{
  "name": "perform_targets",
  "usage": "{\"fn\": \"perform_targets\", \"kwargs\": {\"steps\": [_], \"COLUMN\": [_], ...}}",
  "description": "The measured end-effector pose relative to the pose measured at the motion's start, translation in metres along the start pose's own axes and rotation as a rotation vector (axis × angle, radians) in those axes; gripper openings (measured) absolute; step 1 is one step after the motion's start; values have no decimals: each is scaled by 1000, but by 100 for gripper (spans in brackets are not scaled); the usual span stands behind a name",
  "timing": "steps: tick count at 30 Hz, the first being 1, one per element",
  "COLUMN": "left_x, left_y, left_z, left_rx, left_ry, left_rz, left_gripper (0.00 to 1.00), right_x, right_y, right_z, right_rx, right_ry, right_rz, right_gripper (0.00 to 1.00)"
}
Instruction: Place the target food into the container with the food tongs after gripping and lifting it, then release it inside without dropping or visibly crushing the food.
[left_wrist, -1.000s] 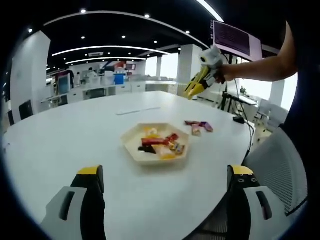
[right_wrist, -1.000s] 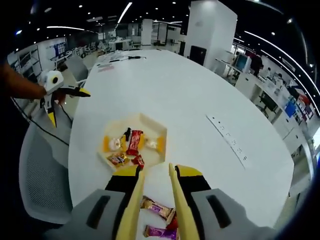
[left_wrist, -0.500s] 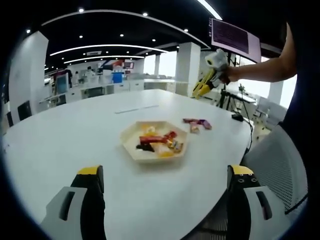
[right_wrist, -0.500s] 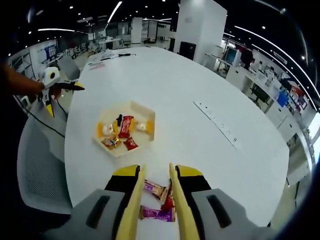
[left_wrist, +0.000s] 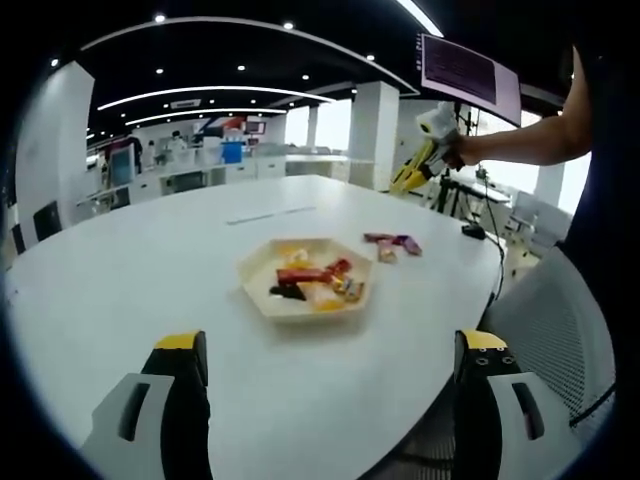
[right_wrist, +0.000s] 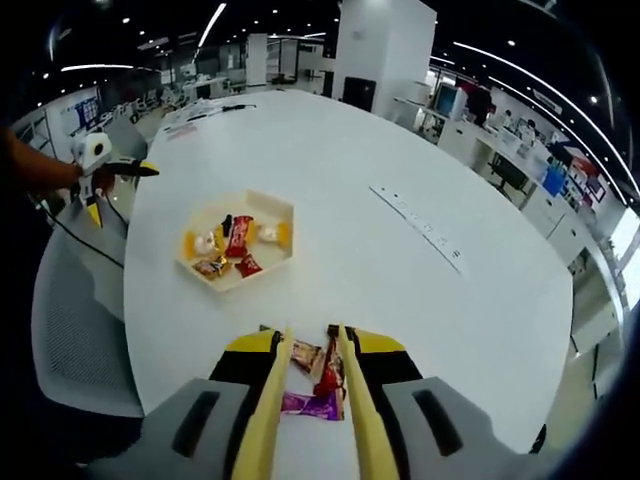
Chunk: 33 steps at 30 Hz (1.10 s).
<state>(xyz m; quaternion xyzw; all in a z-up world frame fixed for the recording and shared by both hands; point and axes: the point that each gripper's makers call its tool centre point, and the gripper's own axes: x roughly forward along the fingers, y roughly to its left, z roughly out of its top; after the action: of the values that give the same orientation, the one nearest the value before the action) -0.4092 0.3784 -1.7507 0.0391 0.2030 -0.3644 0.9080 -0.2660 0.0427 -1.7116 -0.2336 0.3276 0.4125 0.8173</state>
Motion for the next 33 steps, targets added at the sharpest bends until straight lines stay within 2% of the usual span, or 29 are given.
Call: {"fn": "perform_targets", "kwargs": {"steps": [13, 27, 33], "left_x": [0, 1, 1], "left_y": [1, 0, 1], "left_z": [1, 0, 0], "left_rx": [-5, -9, -12], "left_ry": [-4, 1, 1], "left_rz": [2, 1, 6], "left_gripper": [99, 99, 99], "right_x": [8, 30, 39], "right_y": [-7, -19, -21], "right_z": [-9, -33, -38], "right_rx": [14, 50, 61], "right_ry": [13, 35, 41], "right_rz": [-5, -24, -27], "right_gripper": [27, 27, 27]}}
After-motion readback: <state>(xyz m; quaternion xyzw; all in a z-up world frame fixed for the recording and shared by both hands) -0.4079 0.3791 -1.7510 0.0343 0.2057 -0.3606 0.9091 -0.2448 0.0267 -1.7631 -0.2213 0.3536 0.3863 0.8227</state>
